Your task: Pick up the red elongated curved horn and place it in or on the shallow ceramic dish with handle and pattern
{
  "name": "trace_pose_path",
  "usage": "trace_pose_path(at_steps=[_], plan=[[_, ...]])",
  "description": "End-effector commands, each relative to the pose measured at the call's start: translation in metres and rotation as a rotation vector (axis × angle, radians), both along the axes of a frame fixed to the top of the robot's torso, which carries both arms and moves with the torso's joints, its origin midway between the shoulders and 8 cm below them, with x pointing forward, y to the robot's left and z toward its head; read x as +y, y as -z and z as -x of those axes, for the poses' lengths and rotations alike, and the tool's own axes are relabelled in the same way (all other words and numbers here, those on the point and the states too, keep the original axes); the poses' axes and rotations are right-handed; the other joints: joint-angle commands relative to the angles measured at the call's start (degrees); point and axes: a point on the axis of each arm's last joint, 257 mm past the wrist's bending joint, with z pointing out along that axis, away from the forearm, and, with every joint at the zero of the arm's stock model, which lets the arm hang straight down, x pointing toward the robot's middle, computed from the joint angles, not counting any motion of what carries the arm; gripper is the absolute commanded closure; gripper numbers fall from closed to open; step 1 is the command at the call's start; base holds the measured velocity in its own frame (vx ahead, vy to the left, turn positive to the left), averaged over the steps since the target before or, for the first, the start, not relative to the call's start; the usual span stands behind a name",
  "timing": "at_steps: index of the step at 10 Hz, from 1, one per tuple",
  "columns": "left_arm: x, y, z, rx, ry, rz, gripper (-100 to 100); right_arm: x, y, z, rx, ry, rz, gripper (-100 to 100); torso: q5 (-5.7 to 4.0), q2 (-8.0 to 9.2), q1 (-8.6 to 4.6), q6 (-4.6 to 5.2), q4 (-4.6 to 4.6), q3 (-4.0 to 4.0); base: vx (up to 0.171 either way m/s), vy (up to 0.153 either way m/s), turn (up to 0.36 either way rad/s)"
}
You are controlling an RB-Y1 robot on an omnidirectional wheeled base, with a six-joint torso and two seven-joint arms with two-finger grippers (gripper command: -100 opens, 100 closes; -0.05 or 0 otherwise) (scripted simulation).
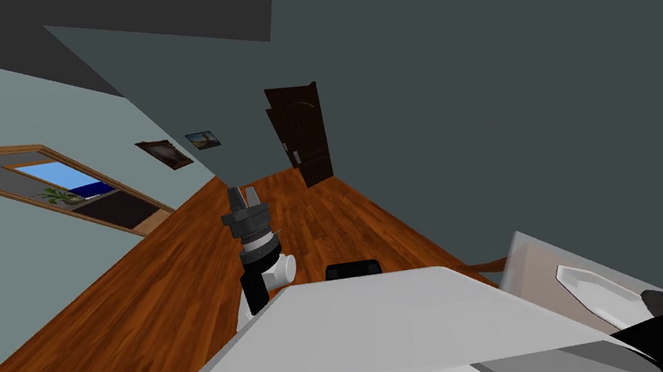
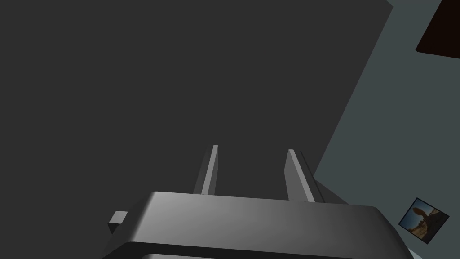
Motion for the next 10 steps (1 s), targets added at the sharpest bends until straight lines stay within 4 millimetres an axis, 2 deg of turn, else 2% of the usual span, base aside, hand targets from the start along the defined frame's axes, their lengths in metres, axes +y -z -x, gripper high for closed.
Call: trace_pose_path(at_steps=[1, 3, 4, 5, 10], plan=[[0.0, 0.0, 0.0, 0.0, 0.0, 0.0, 0, -0.0071, -0.0106, -0.0054, -0.002, -0.009, -0.002, -100, 0.0, 0.0, 0.0, 0.0, 0.0, 0.0, 0.007, 0.041, -0.042], [0.0, 0.0, 0.0, 0.0, 0.0, 0.0, 0, -0.0131, -0.0204, -0.0104, -0.004, -0.02, -0.005, -100, -0.01, 0.0, -0.05, 0.0, 0.0, 0.0, 0.014, 0.028, -0.037], [0.0, 0.0, 0.0, 0.0, 0.0, 0.0, 0, -0.0112, -0.0176, -0.0096, -0.003, -0.016, -0.003, -100, -0.02, -0.01, -0.07, 0.0, 0.0, -0.01, 0.008, 0.012, -0.008], [0.0, 0.0, 0.0, 0.0, 0.0, 0.0, 0, -0.0114, -0.018, -0.01, -0.003, -0.016, -0.004, 0, -0.04, 0.01, -0.13, -0.01, 0.01, 0.01, 0.0, 0.0, 0.0], [0.0, 0.0, 0.0, 0.0, 0.0, 0.0, 0, -0.0113, -0.0179, -0.01, -0.003, -0.016, -0.004, 0, -0.06, 0.06, -0.19, 0.0, 0.02, 0.04, 0.0, 0.0, 0.0]])
